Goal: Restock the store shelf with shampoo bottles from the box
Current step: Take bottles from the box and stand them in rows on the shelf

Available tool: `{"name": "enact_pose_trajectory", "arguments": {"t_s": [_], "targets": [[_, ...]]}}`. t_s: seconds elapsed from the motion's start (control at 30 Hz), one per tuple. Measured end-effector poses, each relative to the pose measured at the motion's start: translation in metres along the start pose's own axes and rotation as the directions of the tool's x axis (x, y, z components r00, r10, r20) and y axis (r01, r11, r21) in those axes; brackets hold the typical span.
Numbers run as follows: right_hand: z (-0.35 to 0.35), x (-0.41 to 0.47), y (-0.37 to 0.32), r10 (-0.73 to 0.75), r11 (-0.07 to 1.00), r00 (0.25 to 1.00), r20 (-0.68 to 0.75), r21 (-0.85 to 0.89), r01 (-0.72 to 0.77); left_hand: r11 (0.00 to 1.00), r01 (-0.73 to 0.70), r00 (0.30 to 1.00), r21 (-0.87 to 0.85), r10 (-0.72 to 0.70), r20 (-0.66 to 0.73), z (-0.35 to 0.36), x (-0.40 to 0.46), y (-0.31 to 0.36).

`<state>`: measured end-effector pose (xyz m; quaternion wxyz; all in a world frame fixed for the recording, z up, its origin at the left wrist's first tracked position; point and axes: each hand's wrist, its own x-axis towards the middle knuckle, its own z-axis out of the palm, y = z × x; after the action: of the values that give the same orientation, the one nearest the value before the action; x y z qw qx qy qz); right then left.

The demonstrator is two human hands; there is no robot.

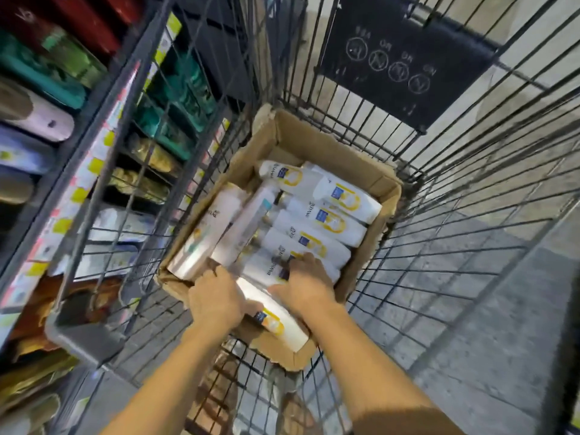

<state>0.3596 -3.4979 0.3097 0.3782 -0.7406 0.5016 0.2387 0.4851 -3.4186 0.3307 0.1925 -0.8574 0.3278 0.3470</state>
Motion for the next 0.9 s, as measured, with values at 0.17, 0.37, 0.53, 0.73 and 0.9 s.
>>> {"name": "enact_pose_trajectory", "arguments": {"t_s": [0.17, 0.37, 0.53, 0.73, 0.9], "targets": [[-0.004, -0.003, -0.001, 0.011, 0.986, 0.994, 0.111, 0.167, -0.029, 0.959, 0.077, 0.990, -0.272, -0.040, 0.139, -0.002, 0.001, 0.006], [-0.032, -0.002, 0.008, 0.078, 0.989, 0.942, 0.328, 0.093, -0.114, 0.803, 0.209, 0.952, -0.558, -0.037, 0.304, 0.004, -0.011, 0.014], [-0.032, -0.008, 0.026, 0.034, 0.987, 0.922, 0.385, 0.134, -0.092, 0.464, 0.379, 0.925, -0.801, -0.222, 0.309, 0.033, -0.024, 0.033], [-0.029, -0.015, 0.053, 0.034, 0.919, 0.943, 0.331, 0.359, -0.160, 0.355, 0.405, 0.913, -0.843, -0.101, 0.396, 0.048, -0.030, 0.039], [-0.010, -0.025, 0.055, 0.048, 0.886, 0.985, 0.168, 0.449, -0.120, 0.380, 0.315, 0.948, -0.870, -0.077, 0.309, 0.058, -0.040, 0.038]]}}
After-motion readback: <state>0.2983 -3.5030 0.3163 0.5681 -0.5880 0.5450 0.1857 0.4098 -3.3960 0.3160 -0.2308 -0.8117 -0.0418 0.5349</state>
